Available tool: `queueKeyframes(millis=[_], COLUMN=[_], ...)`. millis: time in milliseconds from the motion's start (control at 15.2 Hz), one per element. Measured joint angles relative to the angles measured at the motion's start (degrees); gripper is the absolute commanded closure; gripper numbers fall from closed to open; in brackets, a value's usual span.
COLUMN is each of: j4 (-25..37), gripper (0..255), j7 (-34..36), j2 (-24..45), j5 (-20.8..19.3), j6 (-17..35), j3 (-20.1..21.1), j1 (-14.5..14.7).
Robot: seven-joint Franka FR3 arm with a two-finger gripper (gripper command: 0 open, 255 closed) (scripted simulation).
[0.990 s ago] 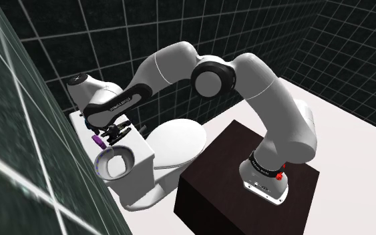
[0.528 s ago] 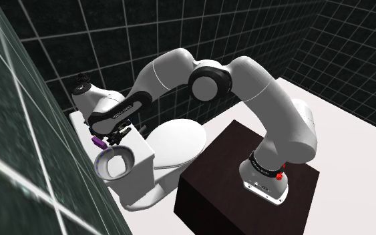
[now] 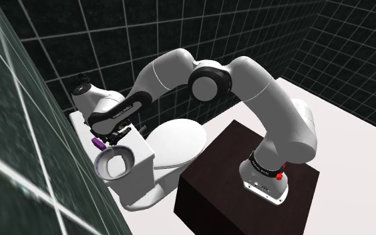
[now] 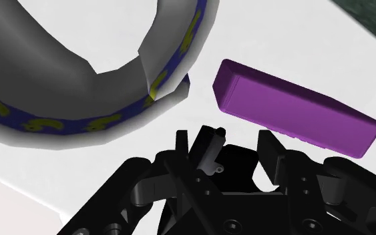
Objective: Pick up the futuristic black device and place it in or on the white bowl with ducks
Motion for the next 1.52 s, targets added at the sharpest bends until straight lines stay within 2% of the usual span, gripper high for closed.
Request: queueKeyframes(millis=[462, 1518], j4=[0.1, -2.6], gripper=[255, 255], j7=[0.0, -0.8], j2=[-0.1, -8.4], j5=[0.0, 1.7], j6=[-0.2, -6.0], j3=[0.0, 1.9], j1=[0.0, -1.3])
